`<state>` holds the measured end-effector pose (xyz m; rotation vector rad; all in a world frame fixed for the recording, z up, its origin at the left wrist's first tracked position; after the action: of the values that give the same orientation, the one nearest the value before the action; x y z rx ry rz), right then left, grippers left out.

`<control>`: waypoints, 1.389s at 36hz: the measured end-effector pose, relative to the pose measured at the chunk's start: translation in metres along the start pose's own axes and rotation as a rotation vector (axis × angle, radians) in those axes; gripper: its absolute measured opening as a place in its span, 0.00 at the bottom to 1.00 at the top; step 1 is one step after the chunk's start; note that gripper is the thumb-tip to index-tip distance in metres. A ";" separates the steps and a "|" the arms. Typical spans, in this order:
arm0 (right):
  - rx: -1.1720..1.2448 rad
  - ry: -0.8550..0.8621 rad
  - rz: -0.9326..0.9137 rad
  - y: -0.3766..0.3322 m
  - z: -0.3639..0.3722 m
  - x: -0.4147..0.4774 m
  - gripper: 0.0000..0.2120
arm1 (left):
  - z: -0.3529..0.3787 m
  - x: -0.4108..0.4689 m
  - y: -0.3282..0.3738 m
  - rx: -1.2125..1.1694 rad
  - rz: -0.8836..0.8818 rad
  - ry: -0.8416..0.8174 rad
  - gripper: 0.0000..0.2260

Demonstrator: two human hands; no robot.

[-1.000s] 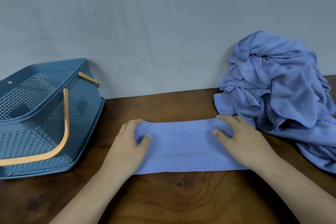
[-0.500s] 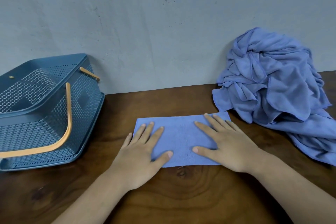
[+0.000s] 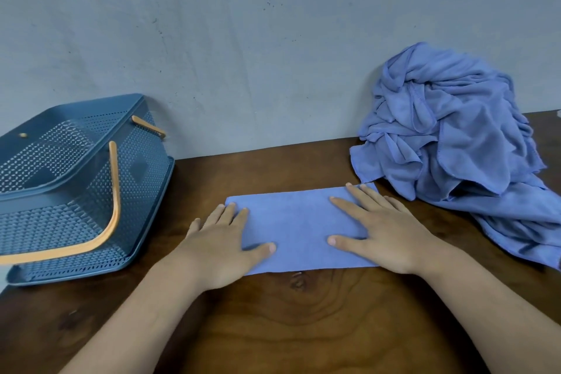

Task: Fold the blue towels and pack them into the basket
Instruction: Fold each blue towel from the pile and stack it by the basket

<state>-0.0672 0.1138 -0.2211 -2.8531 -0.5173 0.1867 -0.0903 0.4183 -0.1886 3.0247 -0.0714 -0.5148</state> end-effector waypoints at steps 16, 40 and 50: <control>-0.007 -0.050 0.003 0.001 0.000 -0.001 0.44 | 0.025 0.056 0.066 -0.004 0.393 0.206 0.31; -0.101 0.190 0.132 0.004 -0.010 0.015 0.18 | 0.042 0.009 0.065 0.015 0.373 0.215 0.40; 0.340 0.295 0.206 0.008 -0.018 0.005 0.07 | 0.043 0.013 0.067 0.008 0.391 0.216 0.41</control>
<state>-0.0567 0.1050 -0.2057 -2.5328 -0.1169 -0.1026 -0.0947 0.3480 -0.2282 2.9366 -0.6343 -0.1529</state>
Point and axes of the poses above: each hand's wrist, its own x-axis towards the middle knuckle, its own z-axis out of the palm, y = z × x, the point moved 3 cm from there along x, towards the middle knuckle, and after that the axes turned 3 degrees about -z, right-handed, at the moved point
